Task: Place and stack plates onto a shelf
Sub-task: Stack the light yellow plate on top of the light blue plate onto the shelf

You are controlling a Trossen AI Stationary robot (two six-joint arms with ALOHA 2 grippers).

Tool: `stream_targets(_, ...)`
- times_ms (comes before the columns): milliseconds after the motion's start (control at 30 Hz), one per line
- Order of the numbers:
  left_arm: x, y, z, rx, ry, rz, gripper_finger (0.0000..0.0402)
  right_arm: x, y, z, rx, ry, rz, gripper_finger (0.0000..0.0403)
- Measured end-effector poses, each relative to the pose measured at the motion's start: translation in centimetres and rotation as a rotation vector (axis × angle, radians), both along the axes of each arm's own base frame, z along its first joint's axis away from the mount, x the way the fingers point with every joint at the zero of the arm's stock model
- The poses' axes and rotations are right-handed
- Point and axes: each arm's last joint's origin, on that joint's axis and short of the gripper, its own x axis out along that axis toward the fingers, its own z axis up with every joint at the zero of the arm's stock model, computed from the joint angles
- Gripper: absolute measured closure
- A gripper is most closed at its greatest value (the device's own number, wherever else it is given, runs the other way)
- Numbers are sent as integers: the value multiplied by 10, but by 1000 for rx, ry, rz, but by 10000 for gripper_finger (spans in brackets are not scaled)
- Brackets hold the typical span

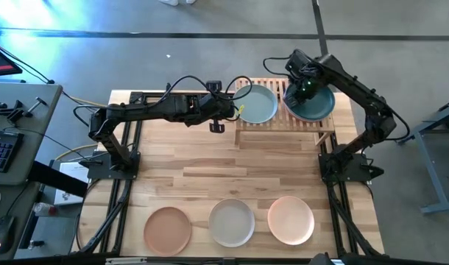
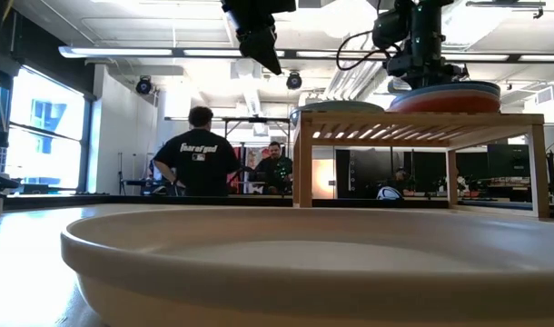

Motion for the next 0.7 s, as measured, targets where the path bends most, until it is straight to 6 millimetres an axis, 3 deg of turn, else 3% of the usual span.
stream_targets(300,0,0,0,0,0,1,302,13,9,31,-92,-122,45,311)
stream_targets(433,0,0,0,0,-1,1,302,26,18,46,-102,-260,72,311)
stream_targets(567,0,0,0,-1,-1,2,302,49,33,50,-71,-402,156,311)
stream_targets(700,0,0,0,-12,-15,15,302,70,49,40,-35,-406,206,311)
